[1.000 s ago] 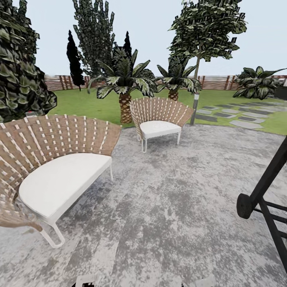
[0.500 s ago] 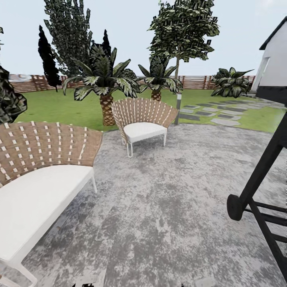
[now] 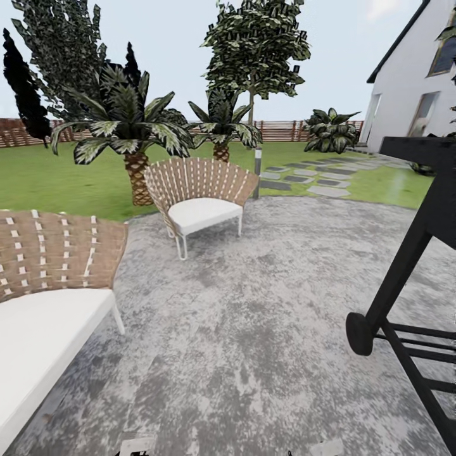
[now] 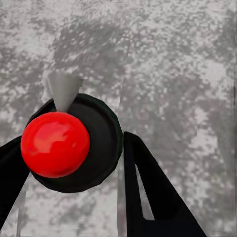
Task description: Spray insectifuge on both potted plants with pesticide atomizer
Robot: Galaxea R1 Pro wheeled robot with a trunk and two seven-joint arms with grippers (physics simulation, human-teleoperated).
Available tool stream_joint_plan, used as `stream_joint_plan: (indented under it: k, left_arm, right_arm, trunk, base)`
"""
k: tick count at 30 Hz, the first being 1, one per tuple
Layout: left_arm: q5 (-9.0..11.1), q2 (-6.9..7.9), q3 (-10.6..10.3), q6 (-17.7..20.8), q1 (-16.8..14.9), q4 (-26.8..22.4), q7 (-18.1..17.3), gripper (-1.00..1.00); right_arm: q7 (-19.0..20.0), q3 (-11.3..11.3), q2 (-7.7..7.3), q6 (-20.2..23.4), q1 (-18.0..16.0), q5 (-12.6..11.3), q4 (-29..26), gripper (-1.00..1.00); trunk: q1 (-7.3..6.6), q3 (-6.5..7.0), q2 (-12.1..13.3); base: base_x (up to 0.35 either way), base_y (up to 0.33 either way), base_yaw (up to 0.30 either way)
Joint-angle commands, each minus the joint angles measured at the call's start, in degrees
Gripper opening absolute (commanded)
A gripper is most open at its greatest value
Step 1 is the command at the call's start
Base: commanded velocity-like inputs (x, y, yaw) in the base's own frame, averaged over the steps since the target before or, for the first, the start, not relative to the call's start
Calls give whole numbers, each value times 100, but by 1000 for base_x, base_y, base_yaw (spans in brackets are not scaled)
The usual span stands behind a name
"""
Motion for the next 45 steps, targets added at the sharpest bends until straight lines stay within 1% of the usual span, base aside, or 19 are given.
stream_joint_plan:
  k: [1, 9, 31, 45]
  left_arm:
    - [-42, -2, 48, -14, -1, -5, -15, -100]
    - [-42, -2, 48, -14, -1, -6, -13, -100]
    - [-42, -2, 48, -14, -1, -4, -16, -100]
    - [-42, -2, 48, -14, -1, -4, -13, -100]
  right_arm:
    - [11, -49, 4, -12, -3, 47, -7, 100]
    - [11, -49, 6, -12, -3, 47, -7, 100]
    - [14, -49, 1, -21, -3, 48, -8, 100]
    - [12, -49, 1, -15, -3, 47, -7, 100]
  trunk:
    - [2, -5, -2]
    - [2, -5, -2]
    - [2, -5, -2]
    - [2, -4, -2]
  base:
    - [335, 80, -265]
    - [335, 80, -212]
    - [335, 66, -9]
    - [336, 1, -232]
